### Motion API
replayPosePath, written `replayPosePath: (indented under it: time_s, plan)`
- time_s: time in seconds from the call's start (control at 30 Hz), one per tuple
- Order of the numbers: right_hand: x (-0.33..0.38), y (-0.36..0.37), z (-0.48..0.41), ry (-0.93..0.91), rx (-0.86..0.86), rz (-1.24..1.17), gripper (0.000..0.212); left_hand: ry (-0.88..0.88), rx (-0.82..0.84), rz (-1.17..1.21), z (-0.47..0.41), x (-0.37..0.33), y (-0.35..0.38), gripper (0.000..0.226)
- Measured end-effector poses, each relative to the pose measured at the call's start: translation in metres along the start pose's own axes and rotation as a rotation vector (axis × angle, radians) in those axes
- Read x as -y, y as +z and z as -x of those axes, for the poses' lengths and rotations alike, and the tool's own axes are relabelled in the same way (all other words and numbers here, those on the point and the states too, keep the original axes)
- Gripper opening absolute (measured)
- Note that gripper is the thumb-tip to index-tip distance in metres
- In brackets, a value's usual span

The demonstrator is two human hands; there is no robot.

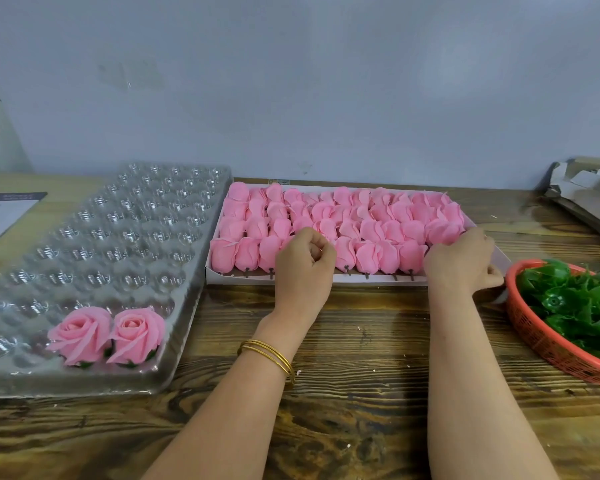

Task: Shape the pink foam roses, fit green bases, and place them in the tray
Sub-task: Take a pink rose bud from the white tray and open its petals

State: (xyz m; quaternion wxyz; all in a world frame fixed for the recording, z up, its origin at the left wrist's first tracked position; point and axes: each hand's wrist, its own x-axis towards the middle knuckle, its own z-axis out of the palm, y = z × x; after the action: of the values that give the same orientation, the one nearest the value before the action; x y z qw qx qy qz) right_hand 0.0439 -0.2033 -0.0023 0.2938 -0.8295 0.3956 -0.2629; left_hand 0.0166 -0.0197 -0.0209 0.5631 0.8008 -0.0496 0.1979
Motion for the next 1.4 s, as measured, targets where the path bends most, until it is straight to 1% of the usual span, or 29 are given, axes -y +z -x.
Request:
replayPosePath:
  time_s: [0.1, 0.2, 0.23, 0.3, 0.33, 0.37, 0.5, 0.53, 0.57, 0.6, 0.67, 0.73, 0.8, 0.9, 1.0, 1.1, 1.2, 1.27, 1.33, 1.4]
  plan:
    - [0.008, -0.006, 0.007, -0.087, -0.031, -0.125, 0.037, 0.003, 0.005, -0.005, 0.000, 0.000, -0.001, 0.008]
    - [0.020, -0.012, 0.018, -0.243, 0.025, -0.297, 0.048, 0.000, 0.010, 0.014, 0.000, -0.001, -0.001, 0.009]
    - [0.025, -0.012, 0.023, -0.306, 0.055, -0.348, 0.047, -0.002, 0.008, 0.032, -0.001, -0.002, -0.001, 0.008]
    - [0.035, -0.011, 0.037, -0.414, 0.145, -0.465, 0.038, -0.024, -0.001, 0.101, -0.002, -0.002, 0.000, 0.006]
    - [0.039, -0.010, 0.045, -0.448, 0.212, -0.540, 0.036, -0.049, -0.004, 0.148, -0.002, -0.002, -0.001, 0.011]
    - [0.043, -0.009, 0.053, -0.462, 0.287, -0.615, 0.035, -0.083, -0.001, 0.213, -0.003, -0.002, -0.001, 0.021]
    - [0.052, -0.005, 0.078, -0.399, 0.592, -0.869, 0.032, -0.283, 0.094, 0.532, -0.008, -0.009, -0.005, 0.075]
    - [0.053, -0.004, 0.081, -0.374, 0.660, -0.923, 0.032, -0.313, 0.132, 0.603, -0.010, -0.011, -0.007, 0.085]
    - [0.054, -0.004, 0.084, -0.349, 0.727, -0.976, 0.033, -0.312, 0.176, 0.658, -0.011, -0.011, -0.009, 0.085]
    - [0.054, -0.004, 0.085, -0.321, 0.797, -1.030, 0.034, -0.296, 0.216, 0.697, -0.011, -0.012, -0.010, 0.077]
    - [0.054, -0.004, 0.086, -0.246, 0.948, -1.138, 0.036, -0.281, 0.268, 0.752, -0.012, -0.011, -0.012, 0.052]
    - [0.053, -0.004, 0.086, -0.196, 1.065, -1.193, 0.038, -0.271, 0.282, 0.761, -0.012, -0.011, -0.014, 0.044]
    - [0.051, -0.004, 0.084, -0.170, 1.133, -1.193, 0.042, -0.270, 0.259, 0.735, -0.011, -0.011, -0.016, 0.045]
    - [0.048, -0.004, 0.080, -0.175, 1.198, -1.190, 0.043, -0.282, 0.226, 0.685, -0.010, -0.013, -0.018, 0.053]
    - [0.044, -0.005, 0.075, -0.187, 1.263, -1.179, 0.045, -0.288, 0.218, 0.651, -0.010, -0.013, -0.019, 0.047]
    - [0.040, -0.005, 0.072, -0.142, 1.379, -1.198, 0.050, -0.299, 0.216, 0.637, -0.010, -0.013, -0.020, 0.056]
    - [0.039, -0.002, 0.071, -0.111, 1.478, -1.196, 0.055, -0.334, 0.208, 0.628, -0.012, -0.010, -0.021, 0.059]
    - [0.038, 0.000, 0.070, -0.105, 1.501, -1.179, 0.055, -0.338, 0.203, 0.625, -0.012, -0.008, -0.022, 0.060]
    - [0.037, 0.002, 0.069, -0.095, 1.505, -1.170, 0.052, -0.330, 0.191, 0.631, -0.012, -0.008, -0.022, 0.055]
    - [0.037, 0.003, 0.069, -0.097, 1.445, -1.152, 0.047, -0.315, 0.155, 0.608, -0.012, -0.007, -0.022, 0.048]
